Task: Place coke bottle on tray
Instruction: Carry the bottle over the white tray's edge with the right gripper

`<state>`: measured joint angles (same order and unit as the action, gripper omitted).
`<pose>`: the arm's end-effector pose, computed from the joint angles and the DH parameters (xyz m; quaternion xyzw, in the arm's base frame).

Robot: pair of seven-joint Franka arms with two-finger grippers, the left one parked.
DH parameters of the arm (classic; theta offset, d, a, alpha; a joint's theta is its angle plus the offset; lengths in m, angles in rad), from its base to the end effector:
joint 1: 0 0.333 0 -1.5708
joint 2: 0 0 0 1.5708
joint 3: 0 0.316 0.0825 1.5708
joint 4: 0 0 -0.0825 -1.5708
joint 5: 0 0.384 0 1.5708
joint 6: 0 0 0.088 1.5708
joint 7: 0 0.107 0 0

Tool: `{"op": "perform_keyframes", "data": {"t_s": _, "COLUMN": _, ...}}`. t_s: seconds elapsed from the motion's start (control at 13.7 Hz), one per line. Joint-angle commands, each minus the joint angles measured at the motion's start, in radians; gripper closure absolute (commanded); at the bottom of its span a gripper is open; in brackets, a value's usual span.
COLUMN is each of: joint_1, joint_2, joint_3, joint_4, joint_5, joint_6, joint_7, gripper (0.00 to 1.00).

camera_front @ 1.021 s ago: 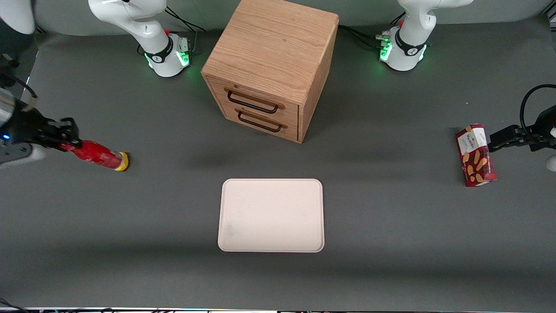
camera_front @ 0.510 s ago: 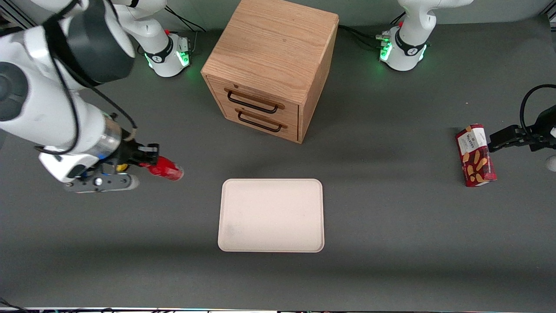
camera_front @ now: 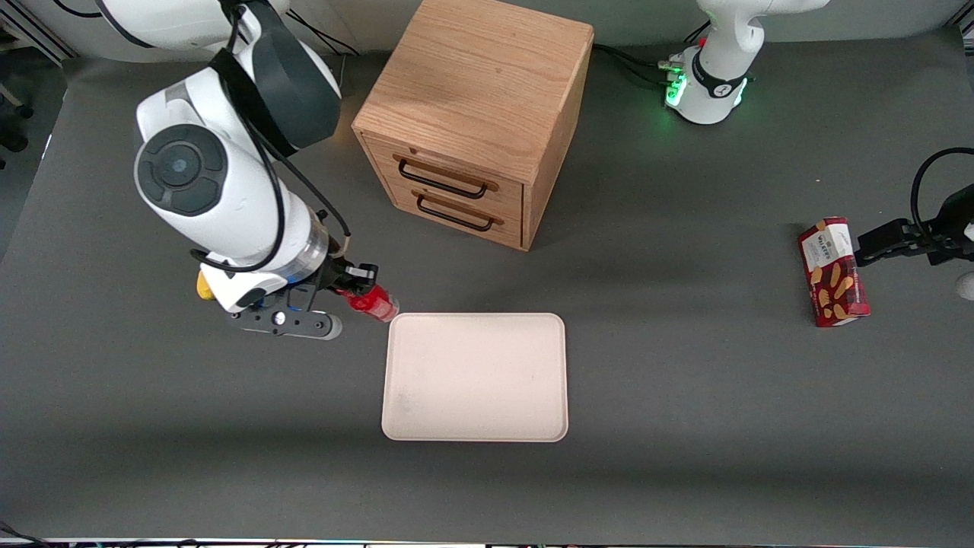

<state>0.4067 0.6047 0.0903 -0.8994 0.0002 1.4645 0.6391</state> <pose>0.6331 0.3182 0.5446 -0.9964 0.0784 0.0296 0.0118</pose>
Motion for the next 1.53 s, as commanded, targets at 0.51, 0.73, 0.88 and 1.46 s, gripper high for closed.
{"op": "perform_keyframes", "data": {"t_s": 0.51, "joint_1": -0.022, "joint_2": 0.096, "joint_3": -0.003, "joint_4": 0.033, "joint_5": -0.005, "joint_6": 0.144, "joint_7": -0.065, "gripper": 1.0}}
{"op": "perform_keyframes", "data": {"t_s": 0.73, "joint_1": -0.023, "joint_2": 0.125, "joint_3": -0.004, "joint_4": 0.002, "joint_5": -0.017, "joint_6": 0.207, "joint_7": -0.065, "gripper": 1.0}}
{"op": "perform_keyframes", "data": {"t_s": 0.88, "joint_1": -0.023, "joint_2": 0.138, "joint_3": -0.004, "joint_4": -0.035, "joint_5": -0.017, "joint_6": 0.256, "joint_7": -0.064, "gripper": 1.0}}
{"op": "perform_keyframes", "data": {"t_s": 1.46, "joint_1": -0.02, "joint_2": 0.207, "joint_3": -0.006, "joint_4": -0.133, "joint_5": -0.085, "joint_6": 0.379, "joint_7": -0.05, "gripper": 1.0}}
